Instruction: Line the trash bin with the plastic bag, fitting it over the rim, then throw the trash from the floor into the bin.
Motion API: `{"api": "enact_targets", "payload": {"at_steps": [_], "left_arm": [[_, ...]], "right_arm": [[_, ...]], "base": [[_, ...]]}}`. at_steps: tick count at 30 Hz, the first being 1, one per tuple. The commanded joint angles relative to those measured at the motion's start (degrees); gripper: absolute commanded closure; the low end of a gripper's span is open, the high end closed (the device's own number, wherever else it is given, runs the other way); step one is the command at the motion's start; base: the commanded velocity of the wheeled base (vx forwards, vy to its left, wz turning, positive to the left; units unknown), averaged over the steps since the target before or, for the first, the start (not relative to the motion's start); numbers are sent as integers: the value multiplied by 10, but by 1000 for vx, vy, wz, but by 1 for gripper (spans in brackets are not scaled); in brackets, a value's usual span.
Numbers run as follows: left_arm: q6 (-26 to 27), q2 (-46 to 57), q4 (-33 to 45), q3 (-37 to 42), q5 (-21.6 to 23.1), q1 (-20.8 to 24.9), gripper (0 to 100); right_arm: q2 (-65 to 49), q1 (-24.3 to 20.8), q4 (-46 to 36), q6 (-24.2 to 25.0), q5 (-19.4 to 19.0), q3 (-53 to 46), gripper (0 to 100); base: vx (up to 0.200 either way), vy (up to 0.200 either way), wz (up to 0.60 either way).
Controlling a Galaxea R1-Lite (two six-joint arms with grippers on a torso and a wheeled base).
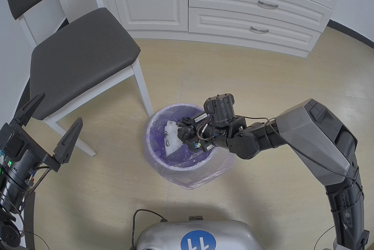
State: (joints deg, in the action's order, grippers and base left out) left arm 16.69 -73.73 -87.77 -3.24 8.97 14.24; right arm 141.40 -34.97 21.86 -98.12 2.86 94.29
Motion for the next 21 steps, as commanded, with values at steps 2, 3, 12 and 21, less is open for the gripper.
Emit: {"api": "enact_targets", "payload": {"at_steps": [2,3,12,21], "left_arm": [[0,3,0,0,0,0,0],[0,3,0,0,0,0,0],[0,3,0,0,0,0,0],[0,3,0,1,0,0,0]], "right_arm": [[-16,-6,-15,-1,0,10,100],[-16,-6,-15,-1,0,10,100],[-16,0,-27,-1,17,10,100],[-9,3,-28,-4,21,9,0]], "base": [[0,0,0],[0,0,0],[0,0,0],[0,0,0]]}}
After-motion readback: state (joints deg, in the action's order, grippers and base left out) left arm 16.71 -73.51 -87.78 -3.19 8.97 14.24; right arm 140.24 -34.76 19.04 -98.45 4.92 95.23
